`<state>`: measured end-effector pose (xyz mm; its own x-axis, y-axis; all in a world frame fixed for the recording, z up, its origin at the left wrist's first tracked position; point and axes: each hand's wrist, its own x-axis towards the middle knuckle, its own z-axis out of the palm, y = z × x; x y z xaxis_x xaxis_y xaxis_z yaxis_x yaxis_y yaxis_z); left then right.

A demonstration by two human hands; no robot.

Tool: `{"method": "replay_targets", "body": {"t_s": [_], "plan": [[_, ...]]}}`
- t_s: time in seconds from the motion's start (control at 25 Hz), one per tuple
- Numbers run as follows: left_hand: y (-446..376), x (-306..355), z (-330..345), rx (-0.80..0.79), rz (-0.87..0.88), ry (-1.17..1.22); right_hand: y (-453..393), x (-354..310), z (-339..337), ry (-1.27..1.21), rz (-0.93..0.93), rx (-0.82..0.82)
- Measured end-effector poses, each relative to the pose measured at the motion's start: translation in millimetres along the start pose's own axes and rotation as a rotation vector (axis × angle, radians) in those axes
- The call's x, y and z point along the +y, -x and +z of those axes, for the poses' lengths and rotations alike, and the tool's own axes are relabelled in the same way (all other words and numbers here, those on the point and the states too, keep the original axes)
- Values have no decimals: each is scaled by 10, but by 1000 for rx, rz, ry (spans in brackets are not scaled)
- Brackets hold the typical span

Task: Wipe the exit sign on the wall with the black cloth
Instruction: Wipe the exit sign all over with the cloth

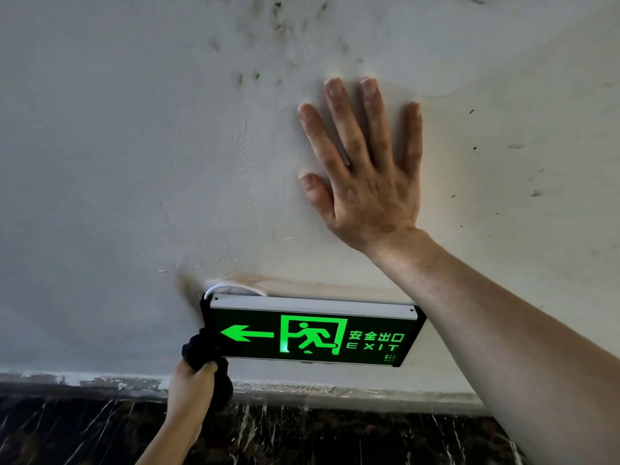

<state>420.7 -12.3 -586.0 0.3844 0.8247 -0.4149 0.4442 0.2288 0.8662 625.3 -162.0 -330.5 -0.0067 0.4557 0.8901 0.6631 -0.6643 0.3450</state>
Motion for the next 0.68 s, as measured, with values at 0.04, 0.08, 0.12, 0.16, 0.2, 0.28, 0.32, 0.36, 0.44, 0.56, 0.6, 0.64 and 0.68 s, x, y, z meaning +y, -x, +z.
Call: {"method": "replay_targets", "body": {"t_s": [0.04, 0.08, 0.12, 0.16, 0.2, 0.28, 0.32, 0.36, 0.44, 0.56, 0.6, 0.64, 0.68], "plan": [[15, -12, 17, -3, -41, 3, 2, -1, 4, 1, 1, 4], [27, -31, 32, -18, -93, 28, 6, -7, 6, 5, 1, 9], [65, -31, 47, -49, -178, 87, 11, -13, 8, 10, 2, 14], [110, -34, 60, -102, -281, 167, 11, -18, 9, 14, 4, 16], [181, -36, 62, -169, -389, 253, 11, -20, 6, 14, 6, 16], [370, -11, 50, -300, -523, 398, 6, -27, -8, 1, 4, 20], [475, 17, 31, -365, -550, 451, 1, -34, -20, -7, 4, 18], [581, 51, 23, -418, -563, 492, -2, -35, -27, -14, 4, 7], [747, 128, 19, -497, -556, 559, -6, -16, -48, -40, 7, -43], [993, 269, -26, -557, -459, 582, -15, 3, -210, -62, 17, -178], [1047, 302, -52, -584, -400, 594, -39, 3, -288, -75, 25, -230], [1109, 354, -94, -615, -344, 601, -70, -3, -378, -95, 34, -278], [1169, 419, -146, -656, -286, 598, -92, -23, -469, -135, 46, -316]]}}
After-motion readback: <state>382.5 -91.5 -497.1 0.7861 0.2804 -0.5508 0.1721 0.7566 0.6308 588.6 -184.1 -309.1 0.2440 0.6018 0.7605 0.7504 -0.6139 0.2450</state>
